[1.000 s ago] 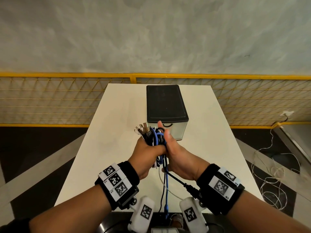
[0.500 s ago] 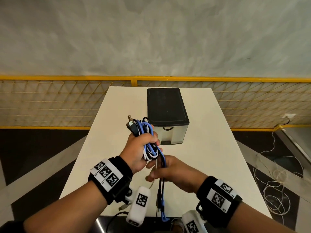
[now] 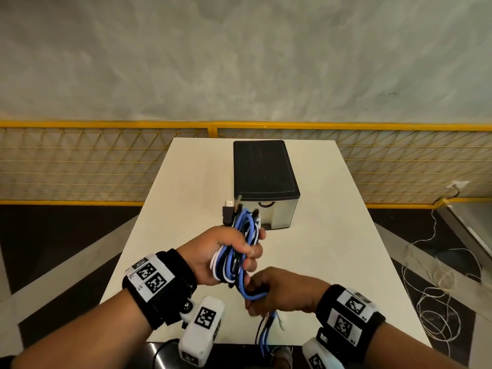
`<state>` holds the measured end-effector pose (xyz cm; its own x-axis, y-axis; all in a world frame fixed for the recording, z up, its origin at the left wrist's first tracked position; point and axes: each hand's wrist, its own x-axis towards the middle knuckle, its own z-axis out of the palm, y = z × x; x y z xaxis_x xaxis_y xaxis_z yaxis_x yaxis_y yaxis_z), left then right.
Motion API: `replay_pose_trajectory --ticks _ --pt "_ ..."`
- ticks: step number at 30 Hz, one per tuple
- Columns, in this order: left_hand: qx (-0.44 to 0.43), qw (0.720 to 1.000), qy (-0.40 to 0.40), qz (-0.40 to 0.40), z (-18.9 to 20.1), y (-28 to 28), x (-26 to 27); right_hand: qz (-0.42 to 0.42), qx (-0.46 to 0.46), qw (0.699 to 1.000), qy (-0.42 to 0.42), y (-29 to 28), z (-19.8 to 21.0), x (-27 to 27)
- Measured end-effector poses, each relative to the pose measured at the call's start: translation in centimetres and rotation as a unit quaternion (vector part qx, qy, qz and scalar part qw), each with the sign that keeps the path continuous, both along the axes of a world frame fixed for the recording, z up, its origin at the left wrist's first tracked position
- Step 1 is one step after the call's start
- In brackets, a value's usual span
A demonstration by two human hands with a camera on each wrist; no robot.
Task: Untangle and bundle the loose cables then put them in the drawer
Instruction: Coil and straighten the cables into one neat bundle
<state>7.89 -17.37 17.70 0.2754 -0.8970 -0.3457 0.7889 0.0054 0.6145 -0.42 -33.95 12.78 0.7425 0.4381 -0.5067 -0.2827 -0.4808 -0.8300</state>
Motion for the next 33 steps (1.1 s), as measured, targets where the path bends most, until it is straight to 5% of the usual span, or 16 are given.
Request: replay_pose_trajectory --ticks 8,18,26,33 --pt "0.246 0.961 -0.121 -0.029 -2.3 0.9 0.2 -0.058 -0.295 0.916 -0.266 -0.5 2.0 1.7" --pt "0.241 0.959 -0.144 0.028 -3.5 0.0 -1.4 -0.079 -0.357 0.869 -0.333 0.7 2.2 2.3" --pt "0.25 0.925 -0.282 0.046 -3.5 -0.8 -1.1 -0.152 -0.236 0.914 -0.292 0.6 1.3 2.4" --pt "0.26 0.91 -0.314 0.073 -4.6 -0.6 -1.5 -0.109 -0.092 0.966 -0.217 -1.1 2.8 3.1"
